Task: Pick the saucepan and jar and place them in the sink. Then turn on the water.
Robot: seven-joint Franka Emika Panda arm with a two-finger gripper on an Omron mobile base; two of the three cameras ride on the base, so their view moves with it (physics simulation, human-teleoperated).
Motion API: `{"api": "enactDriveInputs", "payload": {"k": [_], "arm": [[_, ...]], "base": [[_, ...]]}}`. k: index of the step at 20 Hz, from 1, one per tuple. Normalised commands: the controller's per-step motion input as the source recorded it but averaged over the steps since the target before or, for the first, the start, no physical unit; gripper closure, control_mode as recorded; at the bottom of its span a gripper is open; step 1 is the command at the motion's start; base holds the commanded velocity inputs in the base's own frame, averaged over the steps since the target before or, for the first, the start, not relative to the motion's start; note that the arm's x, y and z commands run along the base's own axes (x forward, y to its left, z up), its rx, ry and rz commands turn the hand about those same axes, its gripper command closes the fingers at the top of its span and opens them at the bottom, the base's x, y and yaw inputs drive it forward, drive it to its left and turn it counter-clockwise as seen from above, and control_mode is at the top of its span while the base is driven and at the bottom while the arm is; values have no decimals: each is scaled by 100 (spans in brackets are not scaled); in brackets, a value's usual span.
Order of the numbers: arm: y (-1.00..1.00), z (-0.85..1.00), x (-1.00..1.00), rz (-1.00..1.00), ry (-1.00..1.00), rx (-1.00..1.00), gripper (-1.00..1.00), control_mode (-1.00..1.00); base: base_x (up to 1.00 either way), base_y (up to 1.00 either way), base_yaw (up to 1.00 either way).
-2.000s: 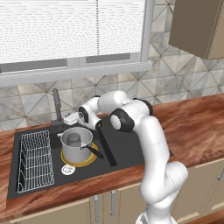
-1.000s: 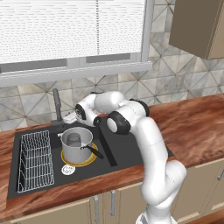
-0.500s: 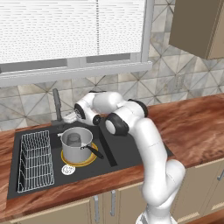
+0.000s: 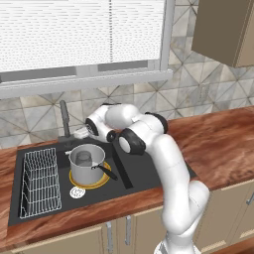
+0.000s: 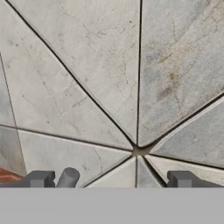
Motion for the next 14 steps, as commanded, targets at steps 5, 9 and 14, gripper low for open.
{"api": "enactDriveInputs", "payload": {"k": [5, 9, 14], "arm": [[-35, -51, -32, -23, -7, 11, -100, -100], [-33, -54, -32, -23, -7, 11, -100, -100], [-17, -29, -16, -15, -3, 5, -100, -100]], "base": [[0, 0, 0], [0, 0, 0], [0, 0, 0]]}}
